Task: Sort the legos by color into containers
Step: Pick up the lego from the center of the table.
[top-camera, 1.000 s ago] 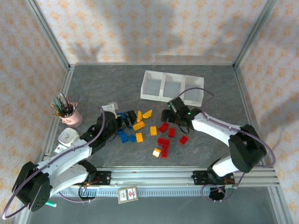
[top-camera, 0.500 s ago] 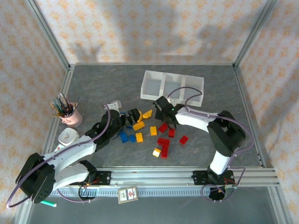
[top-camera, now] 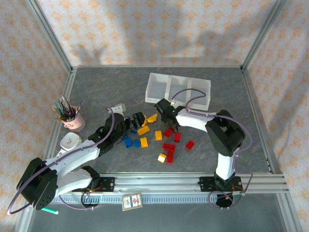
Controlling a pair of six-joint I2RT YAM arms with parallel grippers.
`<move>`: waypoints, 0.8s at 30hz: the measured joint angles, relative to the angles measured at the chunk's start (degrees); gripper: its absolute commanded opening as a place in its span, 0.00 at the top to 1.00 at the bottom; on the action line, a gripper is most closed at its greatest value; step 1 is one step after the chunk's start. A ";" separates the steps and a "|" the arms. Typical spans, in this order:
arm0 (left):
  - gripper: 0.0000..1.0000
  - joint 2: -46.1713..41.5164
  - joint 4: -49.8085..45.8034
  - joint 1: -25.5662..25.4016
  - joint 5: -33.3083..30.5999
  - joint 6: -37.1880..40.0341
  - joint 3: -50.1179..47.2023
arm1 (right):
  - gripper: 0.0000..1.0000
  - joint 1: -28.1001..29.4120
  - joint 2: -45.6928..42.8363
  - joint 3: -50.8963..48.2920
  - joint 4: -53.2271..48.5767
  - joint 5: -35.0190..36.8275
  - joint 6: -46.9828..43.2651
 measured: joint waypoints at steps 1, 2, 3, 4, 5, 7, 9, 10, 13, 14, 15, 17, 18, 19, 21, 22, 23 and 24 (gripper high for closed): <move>0.01 0.02 0.00 -0.02 0.00 0.00 0.00 | 0.60 0.00 0.24 0.09 0.11 0.00 -0.09; 0.01 0.02 0.00 0.00 0.00 0.00 0.00 | 0.62 0.00 0.55 0.15 0.13 0.00 -0.13; 0.01 0.02 0.02 0.00 0.00 0.00 0.00 | 0.63 0.00 0.79 0.17 0.20 0.02 -0.24; 0.01 0.02 0.02 -0.02 0.00 0.00 0.00 | 0.64 0.00 1.01 0.22 0.20 0.00 -0.26; 0.01 0.02 0.02 -0.02 0.00 0.00 0.00 | 0.66 0.00 1.20 0.22 0.20 0.00 -0.35; 0.01 0.02 0.02 0.00 0.00 0.02 0.00 | 0.70 0.00 1.27 0.26 0.13 0.02 -0.72; 0.01 0.00 0.02 -0.02 0.00 0.02 0.00 | 0.73 0.00 1.27 0.31 0.15 0.07 -1.25; 0.01 0.00 0.02 0.00 -0.02 0.02 0.00 | 0.75 0.00 1.27 0.35 0.15 0.17 -1.55; 0.01 -0.15 0.02 -0.02 -0.07 0.02 0.00 | 0.79 0.00 1.16 0.48 0.11 0.44 -2.71; 0.01 -0.28 0.02 0.00 -0.15 0.02 0.00 | 0.80 0.00 1.03 0.55 0.11 0.48 -3.06; 0.01 -0.42 0.02 -0.02 -0.17 0.02 0.00 | 0.81 0.00 0.92 0.63 0.07 0.50 -3.50; 0.01 -0.74 0.02 -0.02 -0.20 0.02 0.00 | 0.83 0.00 0.37 1.05 -0.28 0.61 -4.66; 0.01 -0.96 0.02 -0.02 -0.20 0.02 0.02 | 0.83 0.00 0.02 1.36 -0.59 0.61 -5.18; 0.01 -1.20 0.00 0.00 -0.22 0.02 0.07 | 0.83 0.00 -0.55 1.92 -0.98 0.63 -5.75; 0.01 -1.44 -0.42 0.00 -0.35 0.02 0.68 | 0.84 0.00 -1.75 3.28 -1.51 0.66 -6.93; 0.01 -1.53 -0.68 0.00 -0.50 0.04 1.25 | 0.84 0.00 -2.51 4.09 -1.64 0.66 -7.65; 0.01 -1.57 -0.94 0.00 -0.81 0.09 1.90 | 0.84 -0.02 -3.23 4.81 -1.57 0.66 -8.37; 0.01 -1.64 -1.31 0.00 -1.05 0.22 2.62 | 0.84 -0.02 -3.87 5.42 -1.36 0.66 -9.09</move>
